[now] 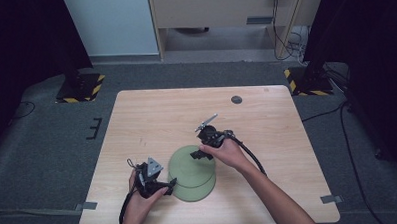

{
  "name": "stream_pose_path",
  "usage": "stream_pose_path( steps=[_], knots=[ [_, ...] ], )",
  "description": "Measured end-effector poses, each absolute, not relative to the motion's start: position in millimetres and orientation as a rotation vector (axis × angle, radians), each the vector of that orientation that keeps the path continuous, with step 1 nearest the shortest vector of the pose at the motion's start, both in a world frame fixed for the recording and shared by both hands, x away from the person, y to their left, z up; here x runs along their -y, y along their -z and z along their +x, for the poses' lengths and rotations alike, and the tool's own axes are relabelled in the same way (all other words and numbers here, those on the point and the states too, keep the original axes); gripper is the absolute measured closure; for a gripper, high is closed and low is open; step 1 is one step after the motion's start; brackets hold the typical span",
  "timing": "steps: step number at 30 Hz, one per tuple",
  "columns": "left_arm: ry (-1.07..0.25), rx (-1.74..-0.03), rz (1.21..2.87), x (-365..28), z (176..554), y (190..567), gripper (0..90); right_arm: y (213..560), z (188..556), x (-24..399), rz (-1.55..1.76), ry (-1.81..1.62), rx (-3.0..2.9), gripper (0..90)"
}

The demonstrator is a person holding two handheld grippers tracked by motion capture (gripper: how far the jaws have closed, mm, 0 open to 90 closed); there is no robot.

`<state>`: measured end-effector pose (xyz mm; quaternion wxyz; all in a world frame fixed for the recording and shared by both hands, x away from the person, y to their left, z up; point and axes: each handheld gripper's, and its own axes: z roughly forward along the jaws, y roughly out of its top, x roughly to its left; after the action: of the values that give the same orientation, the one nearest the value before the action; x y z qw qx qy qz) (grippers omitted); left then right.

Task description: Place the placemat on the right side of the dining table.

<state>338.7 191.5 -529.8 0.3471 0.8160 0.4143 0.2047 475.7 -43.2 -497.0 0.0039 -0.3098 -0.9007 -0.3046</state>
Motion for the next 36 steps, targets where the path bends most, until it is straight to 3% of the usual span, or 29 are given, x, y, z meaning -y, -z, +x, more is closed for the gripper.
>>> stream_pose_path(
  steps=[24, 36],
  knots=[
    [-0.511, -1.073, 2.115, -190.5, 338.5, 530.3, 0.0, 512.1, 479.4, 42.3, -0.954, 0.928, 2.763, 25.7],
    [-0.506, -1.080, 2.119, -190.0, 339.1, 529.6, 0.0, 482.8, 468.5, 45.6, -0.927, 1.023, 2.791, 28.9]
  ],
)
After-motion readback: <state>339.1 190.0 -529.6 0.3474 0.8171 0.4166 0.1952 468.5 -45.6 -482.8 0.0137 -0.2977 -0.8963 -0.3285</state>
